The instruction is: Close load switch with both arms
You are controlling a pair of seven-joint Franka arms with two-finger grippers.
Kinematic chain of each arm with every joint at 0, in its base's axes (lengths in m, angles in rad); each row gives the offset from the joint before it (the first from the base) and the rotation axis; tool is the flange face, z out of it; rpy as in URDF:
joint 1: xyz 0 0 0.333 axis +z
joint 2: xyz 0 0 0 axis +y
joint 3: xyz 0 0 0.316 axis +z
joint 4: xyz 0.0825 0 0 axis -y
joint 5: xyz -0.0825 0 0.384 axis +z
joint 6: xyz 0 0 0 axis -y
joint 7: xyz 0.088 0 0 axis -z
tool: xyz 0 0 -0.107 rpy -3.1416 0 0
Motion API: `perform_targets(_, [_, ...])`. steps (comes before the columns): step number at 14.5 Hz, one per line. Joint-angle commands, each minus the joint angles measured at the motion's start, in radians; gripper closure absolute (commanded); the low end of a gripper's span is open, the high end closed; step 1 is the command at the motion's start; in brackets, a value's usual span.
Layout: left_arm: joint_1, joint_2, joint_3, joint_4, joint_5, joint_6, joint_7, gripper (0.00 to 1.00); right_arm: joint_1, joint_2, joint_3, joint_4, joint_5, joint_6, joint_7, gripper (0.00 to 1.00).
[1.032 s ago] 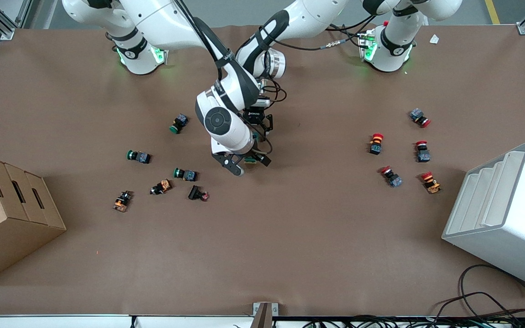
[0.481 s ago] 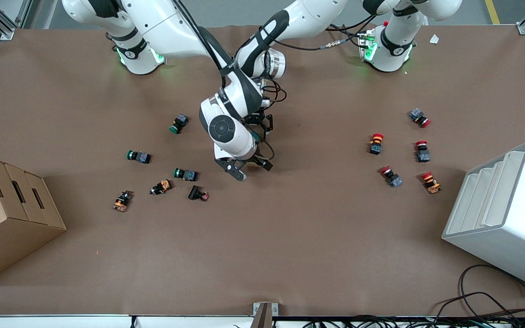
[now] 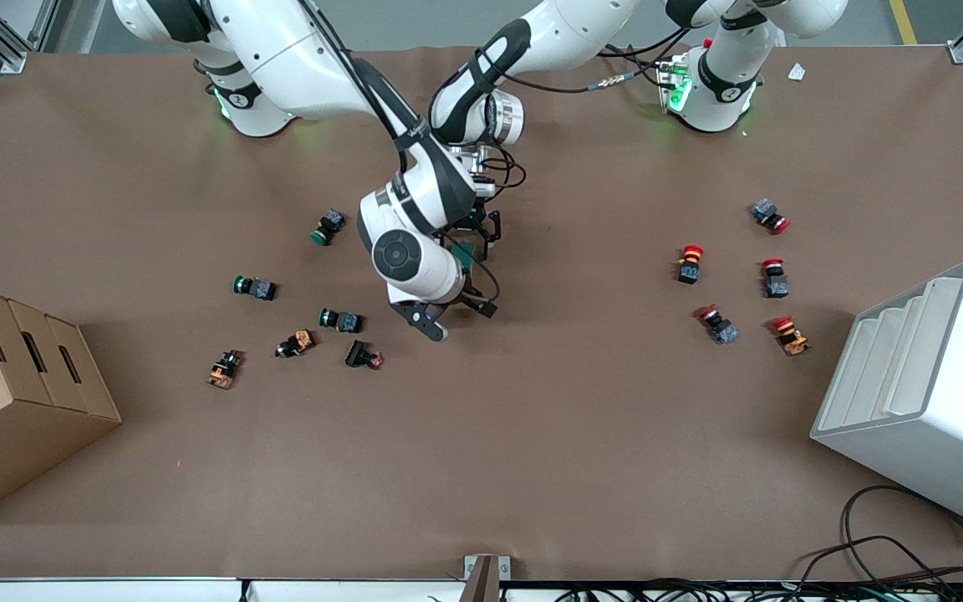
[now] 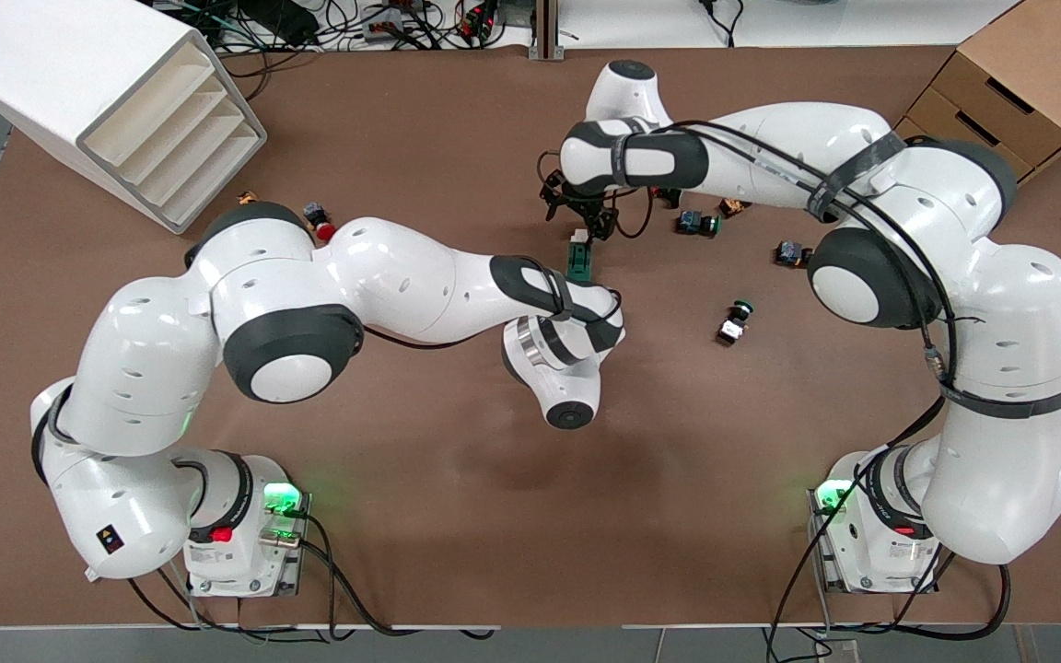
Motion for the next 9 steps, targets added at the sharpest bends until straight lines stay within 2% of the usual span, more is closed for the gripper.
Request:
perform_targets(1, [0.003, -0.001, -0.003, 0.01, 0.002, -0.01, 0.002, 0.0, -0.125, 0.031, -0.013, 0.126, -0.031, -0.163, -0.19, 0.0])
perform_targets(4, [0.005, -0.014, -0.003, 0.021, 0.001, -0.008, 0.01, 0.0, -0.205, 0.011, -0.016, 0.136, -0.034, -0.259, -0.339, 0.0])
perform_targets(6, [0.026, -0.015, -0.007, 0.041, -0.022, 0.0, 0.039, 0.0, -0.242, -0.014, -0.038, 0.134, -0.1, -0.318, -0.457, 0.0])
perform_targets(9, [0.031, -0.017, -0.009, 0.117, -0.157, 0.018, 0.115, 0.0, -0.268, -0.064, -0.097, 0.131, -0.217, -0.383, -0.611, 0.0])
